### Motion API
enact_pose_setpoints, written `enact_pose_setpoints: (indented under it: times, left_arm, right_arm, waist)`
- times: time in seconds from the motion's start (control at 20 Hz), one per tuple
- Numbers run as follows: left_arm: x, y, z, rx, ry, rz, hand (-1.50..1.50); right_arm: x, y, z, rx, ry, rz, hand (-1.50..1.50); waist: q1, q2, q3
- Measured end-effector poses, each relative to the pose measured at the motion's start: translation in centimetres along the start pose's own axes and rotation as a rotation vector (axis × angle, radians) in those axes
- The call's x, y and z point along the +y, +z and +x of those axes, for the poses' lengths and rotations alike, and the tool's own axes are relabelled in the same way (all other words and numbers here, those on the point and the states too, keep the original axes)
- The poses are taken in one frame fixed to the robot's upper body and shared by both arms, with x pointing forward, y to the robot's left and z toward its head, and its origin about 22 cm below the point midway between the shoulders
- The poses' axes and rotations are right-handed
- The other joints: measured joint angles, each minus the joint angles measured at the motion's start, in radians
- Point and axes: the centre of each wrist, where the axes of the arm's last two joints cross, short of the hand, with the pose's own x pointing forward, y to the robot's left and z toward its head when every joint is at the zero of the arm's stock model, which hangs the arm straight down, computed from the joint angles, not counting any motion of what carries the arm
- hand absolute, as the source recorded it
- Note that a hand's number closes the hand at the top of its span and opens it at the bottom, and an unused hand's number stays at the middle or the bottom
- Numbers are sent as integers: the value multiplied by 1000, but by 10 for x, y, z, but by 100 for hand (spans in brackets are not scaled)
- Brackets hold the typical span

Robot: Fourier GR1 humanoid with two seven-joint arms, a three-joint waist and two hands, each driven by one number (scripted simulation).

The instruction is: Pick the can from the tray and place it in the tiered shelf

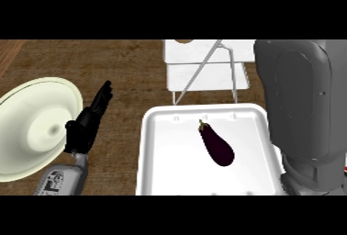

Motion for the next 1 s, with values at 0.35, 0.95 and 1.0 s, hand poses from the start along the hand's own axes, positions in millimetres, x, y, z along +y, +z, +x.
enact_pose_setpoints:
  times: [0.35, 0.95, 1.0]
  left_arm:
    - [1, 6, -5, 12, 1, 15, 0]
    - [10, 10, -8, 28, -1, 58, 0]
    - [11, 13, -11, 31, 1, 54, 0]
  right_arm:
    - [-58, -24, 5, 105, -62, -121, -150]
    - [-187, -35, -56, 211, 73, -42, -150]
    - [-198, -33, -60, 212, 77, -37, -150]
  waist:
    - [-17, -7, 0]
    - [-63, -19, 2]
    - [-61, -18, 2]
